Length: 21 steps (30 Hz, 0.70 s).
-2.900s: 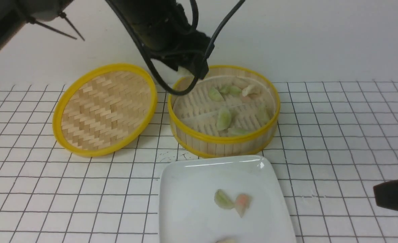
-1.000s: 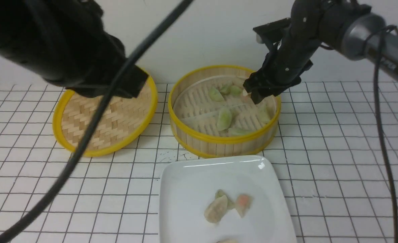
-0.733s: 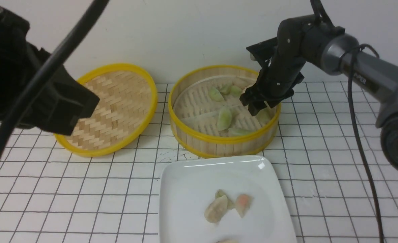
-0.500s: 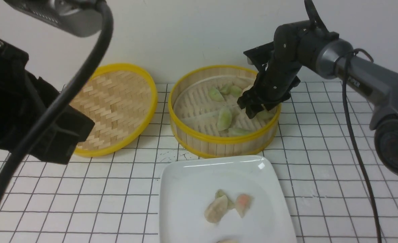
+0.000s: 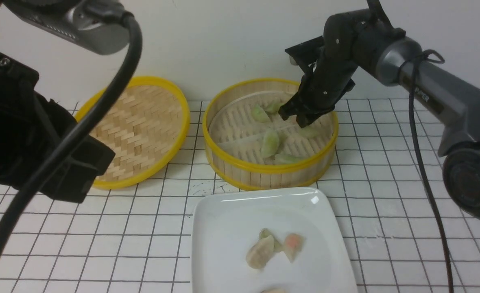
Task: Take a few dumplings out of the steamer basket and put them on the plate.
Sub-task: Use the right arm to grab a dumpling from inside the steamer
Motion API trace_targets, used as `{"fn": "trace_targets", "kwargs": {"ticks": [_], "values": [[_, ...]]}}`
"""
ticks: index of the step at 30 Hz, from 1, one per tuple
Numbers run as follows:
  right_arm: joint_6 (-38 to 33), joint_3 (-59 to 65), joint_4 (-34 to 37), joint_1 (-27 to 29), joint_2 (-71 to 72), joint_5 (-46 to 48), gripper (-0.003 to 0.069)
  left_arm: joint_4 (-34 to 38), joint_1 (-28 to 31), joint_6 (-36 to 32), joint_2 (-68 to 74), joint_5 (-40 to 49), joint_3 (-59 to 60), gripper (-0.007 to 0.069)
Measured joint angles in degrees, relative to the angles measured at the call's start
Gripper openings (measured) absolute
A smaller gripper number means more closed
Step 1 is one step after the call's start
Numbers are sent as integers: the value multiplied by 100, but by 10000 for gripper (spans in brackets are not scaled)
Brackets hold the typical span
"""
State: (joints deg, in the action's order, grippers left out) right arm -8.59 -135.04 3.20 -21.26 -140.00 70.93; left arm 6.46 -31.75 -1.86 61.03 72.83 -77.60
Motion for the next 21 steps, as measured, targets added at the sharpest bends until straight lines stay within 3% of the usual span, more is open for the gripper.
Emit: {"fn": "trace_targets", "kwargs": {"ticks": [10, 21], "values": [[0, -61, 196, -34, 131, 59, -12, 0, 0, -5, 0, 0, 0, -6], [87, -61, 369, -39, 390, 81, 8, -6, 0, -24, 0, 0, 0, -6]]}}
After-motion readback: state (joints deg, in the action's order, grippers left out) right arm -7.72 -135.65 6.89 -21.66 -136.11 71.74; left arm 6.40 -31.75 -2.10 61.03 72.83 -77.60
